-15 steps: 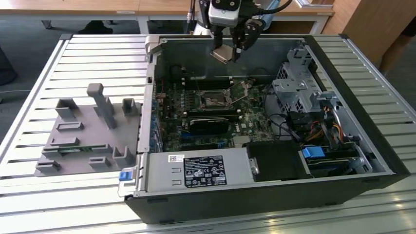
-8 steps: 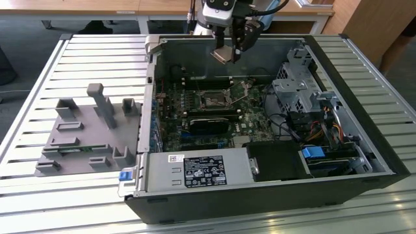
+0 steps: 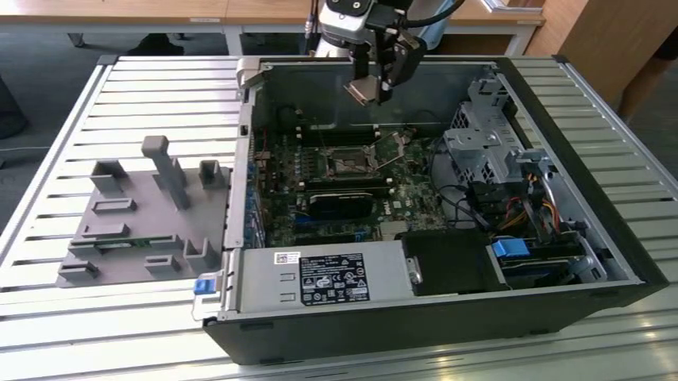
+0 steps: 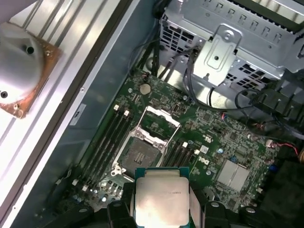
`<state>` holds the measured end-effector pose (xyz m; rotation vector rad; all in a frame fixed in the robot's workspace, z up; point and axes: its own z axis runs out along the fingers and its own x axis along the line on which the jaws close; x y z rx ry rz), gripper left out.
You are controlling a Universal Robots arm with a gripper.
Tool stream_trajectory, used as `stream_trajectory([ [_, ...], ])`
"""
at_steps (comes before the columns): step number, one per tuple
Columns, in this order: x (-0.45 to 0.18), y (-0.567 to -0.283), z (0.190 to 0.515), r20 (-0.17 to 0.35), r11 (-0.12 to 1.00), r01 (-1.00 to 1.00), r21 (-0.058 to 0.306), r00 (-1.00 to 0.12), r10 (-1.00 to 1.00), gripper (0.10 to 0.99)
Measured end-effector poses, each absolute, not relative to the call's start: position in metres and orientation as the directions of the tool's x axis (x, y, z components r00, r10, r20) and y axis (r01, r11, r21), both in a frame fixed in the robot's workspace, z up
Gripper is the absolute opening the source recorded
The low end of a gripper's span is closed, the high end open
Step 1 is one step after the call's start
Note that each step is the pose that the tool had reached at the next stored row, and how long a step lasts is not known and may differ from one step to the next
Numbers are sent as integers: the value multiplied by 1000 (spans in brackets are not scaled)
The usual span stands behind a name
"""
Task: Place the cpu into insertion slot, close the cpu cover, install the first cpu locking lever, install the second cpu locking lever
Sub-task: 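Place the cpu into insertion slot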
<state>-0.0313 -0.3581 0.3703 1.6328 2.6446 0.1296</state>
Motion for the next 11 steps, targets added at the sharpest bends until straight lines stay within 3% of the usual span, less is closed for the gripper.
stream_trajectory([
  [11,-31,-358,369,18,275,958,87,-277,961,541],
])
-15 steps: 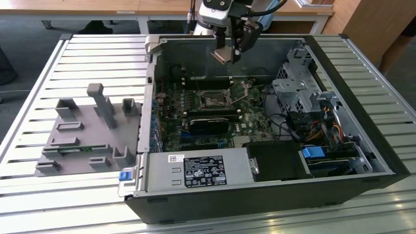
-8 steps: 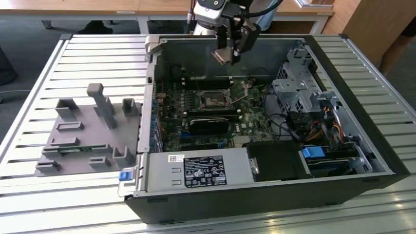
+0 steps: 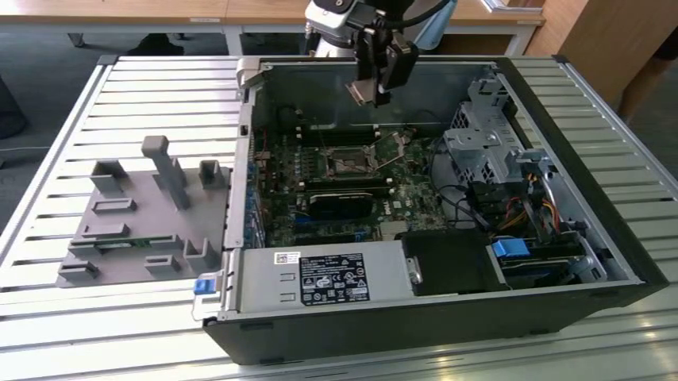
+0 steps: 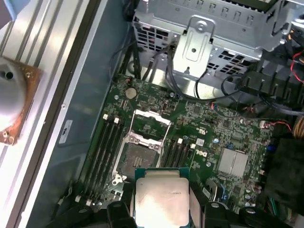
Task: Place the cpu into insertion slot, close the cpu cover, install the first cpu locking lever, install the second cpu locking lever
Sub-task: 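Place the cpu into insertion slot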
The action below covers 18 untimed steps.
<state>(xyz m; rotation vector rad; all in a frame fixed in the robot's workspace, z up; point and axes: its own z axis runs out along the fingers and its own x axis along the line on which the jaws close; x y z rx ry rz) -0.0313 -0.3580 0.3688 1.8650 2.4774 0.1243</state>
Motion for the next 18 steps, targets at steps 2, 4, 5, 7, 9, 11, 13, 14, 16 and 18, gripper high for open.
stream_trajectory([
  [2,-31,-358,368,18,242,966,87,-245,969,541],
  [4,-31,-358,368,18,209,974,87,-211,977,541],
  [5,-31,-358,368,18,192,977,87,-195,981,541],
  [7,-31,-358,368,18,158,984,87,-160,987,541],
  [9,-31,-358,367,18,123,989,87,-125,992,541],
  [11,-31,-358,367,17,90,992,87,-92,996,541],
  [13,-31,-358,365,15,63,994,87,-64,998,541],
  [14,-31,-358,365,13,50,995,87,-51,999,541],
  [16,-31,-358,363,12,26,996,86,-27,1000,541],
  [18,-31,-357,359,12,20,996,86,-21,1000,541],
])
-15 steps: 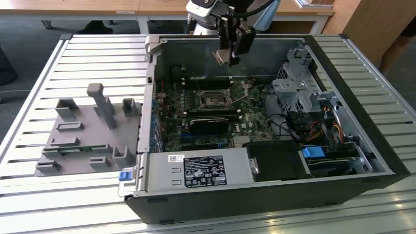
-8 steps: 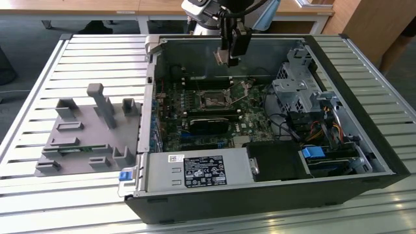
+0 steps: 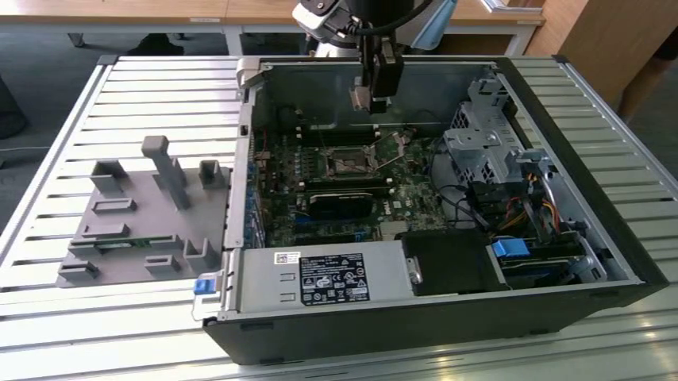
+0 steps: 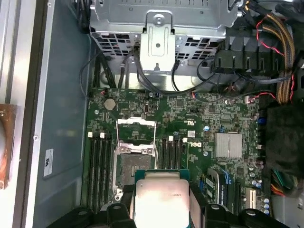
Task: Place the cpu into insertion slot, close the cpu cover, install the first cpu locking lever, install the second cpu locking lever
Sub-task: 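Place the cpu into insertion slot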
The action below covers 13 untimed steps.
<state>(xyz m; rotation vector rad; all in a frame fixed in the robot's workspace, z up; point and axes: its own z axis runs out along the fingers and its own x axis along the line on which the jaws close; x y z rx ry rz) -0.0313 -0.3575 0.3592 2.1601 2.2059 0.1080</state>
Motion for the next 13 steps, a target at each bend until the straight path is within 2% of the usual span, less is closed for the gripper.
stream_trajectory([
  [13,-31,-354,336,5,21,996,86,-21,1000,541],
])
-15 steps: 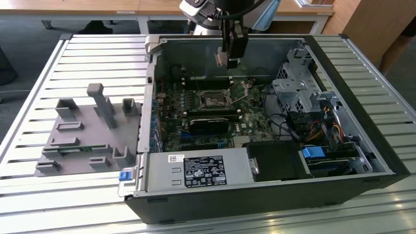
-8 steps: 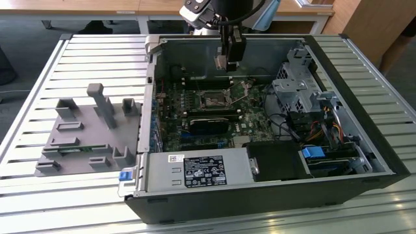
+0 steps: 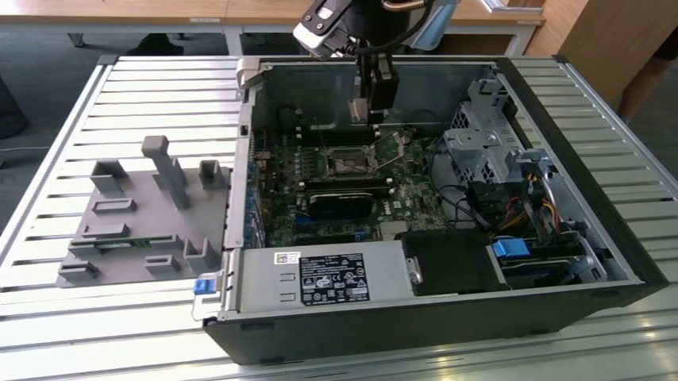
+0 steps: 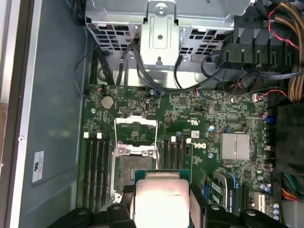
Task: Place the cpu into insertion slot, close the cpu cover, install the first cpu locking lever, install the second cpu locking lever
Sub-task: 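Place the cpu into insertion slot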
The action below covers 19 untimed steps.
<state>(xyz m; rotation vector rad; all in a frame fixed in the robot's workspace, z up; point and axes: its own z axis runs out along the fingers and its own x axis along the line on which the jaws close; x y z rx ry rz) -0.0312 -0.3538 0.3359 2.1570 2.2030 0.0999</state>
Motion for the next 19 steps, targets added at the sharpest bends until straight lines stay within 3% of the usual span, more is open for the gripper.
stream_trajectory([
  [19,-31,-353,308,2,21,996,92,-21,1000,541],
])
